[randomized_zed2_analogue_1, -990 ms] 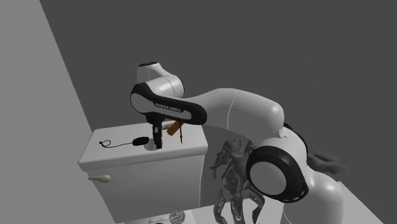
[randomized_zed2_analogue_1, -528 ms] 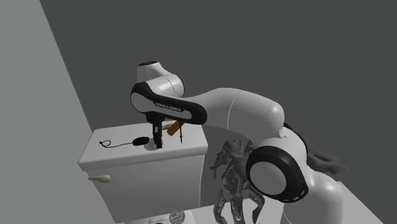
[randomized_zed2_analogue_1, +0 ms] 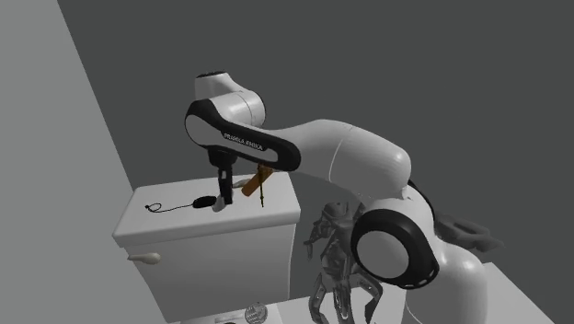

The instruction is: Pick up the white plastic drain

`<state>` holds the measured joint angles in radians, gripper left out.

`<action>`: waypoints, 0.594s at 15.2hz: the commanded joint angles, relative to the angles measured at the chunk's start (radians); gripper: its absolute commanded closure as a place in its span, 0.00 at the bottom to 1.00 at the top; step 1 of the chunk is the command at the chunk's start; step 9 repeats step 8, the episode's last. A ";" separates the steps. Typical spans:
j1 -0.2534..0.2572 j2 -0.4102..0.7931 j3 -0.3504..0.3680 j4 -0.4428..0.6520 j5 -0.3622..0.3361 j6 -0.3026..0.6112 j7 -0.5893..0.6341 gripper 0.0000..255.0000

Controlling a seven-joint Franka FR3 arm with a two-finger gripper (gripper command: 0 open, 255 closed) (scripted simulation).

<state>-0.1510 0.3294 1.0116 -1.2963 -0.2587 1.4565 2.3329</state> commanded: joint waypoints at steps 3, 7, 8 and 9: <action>0.045 0.032 -0.007 0.096 -0.028 -0.071 0.008 1.00; 0.091 0.063 -0.016 0.184 -0.055 -0.133 0.015 1.00; 0.091 0.063 -0.016 0.183 -0.055 -0.132 0.015 1.00; 0.091 0.063 -0.016 0.183 -0.055 -0.132 0.015 1.00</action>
